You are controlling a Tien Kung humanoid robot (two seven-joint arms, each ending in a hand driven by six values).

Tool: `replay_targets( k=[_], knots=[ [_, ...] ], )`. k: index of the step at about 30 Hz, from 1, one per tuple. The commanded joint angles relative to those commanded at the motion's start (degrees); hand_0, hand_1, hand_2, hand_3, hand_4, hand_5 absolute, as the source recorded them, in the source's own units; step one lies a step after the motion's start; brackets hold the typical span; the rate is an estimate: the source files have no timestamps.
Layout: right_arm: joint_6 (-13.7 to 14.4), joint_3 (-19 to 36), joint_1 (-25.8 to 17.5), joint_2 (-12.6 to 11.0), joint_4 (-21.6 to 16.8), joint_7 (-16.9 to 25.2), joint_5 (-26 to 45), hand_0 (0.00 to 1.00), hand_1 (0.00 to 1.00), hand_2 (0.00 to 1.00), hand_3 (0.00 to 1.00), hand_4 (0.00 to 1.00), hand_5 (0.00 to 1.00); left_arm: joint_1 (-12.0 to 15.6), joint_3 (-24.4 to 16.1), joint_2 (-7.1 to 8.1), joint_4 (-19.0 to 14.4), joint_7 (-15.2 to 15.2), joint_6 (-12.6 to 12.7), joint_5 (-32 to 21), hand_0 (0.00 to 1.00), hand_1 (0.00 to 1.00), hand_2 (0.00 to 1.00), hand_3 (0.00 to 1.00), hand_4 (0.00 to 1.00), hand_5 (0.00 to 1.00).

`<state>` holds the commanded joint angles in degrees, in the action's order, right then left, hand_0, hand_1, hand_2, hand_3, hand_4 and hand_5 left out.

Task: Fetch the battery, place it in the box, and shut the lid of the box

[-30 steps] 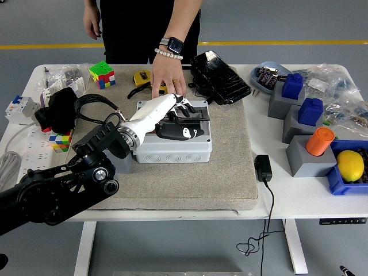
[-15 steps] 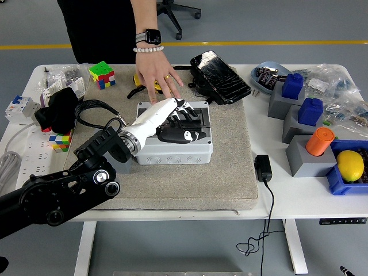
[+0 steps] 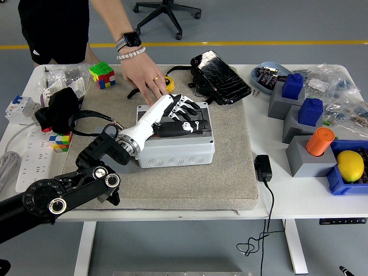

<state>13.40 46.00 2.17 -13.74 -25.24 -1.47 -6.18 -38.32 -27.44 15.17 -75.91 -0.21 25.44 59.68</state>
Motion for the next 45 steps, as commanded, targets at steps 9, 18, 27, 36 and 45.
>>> replay_targets(
  k=[9,18,27,36,45],
  knots=[
    [0.0,-0.1,0.0,0.0,0.0,0.0,0.0,0.577,0.641,0.644,0.535,0.856,0.396,0.4,-0.4,-0.01,-0.2,-1.2,-0.1,-1.8,0.418,0.58,0.578,0.596,0.926,0.442],
    [0.0,-0.1,0.1,0.1,0.0,0.0,-0.1,0.577,0.642,0.644,0.535,0.855,0.396,2.6,-8.3,0.78,-5.7,-5.8,0.1,-1.5,0.52,0.617,0.584,0.595,0.928,0.435],
    [0.0,0.0,0.0,0.1,0.1,-0.1,-0.1,0.577,0.641,0.644,0.535,0.855,0.396,8.3,-21.5,2.25,-5.2,-7.9,1.3,6.4,0.656,0.657,0.601,0.602,0.928,0.433],
    [0.0,0.2,0.0,0.1,0.1,0.0,-0.2,0.577,0.641,0.645,0.536,0.856,0.396,13.9,-34.0,4.54,-0.9,-5.0,0.3,19.2,0.761,0.749,0.665,0.628,0.924,0.426],
    [0.0,0.4,0.2,0.2,0.2,-0.1,0.0,0.577,0.642,0.645,0.536,0.855,0.396,18.1,-42.6,5.44,0.1,-3.2,0.2,26.0,0.783,0.767,0.709,0.644,0.924,0.425]
  ],
)
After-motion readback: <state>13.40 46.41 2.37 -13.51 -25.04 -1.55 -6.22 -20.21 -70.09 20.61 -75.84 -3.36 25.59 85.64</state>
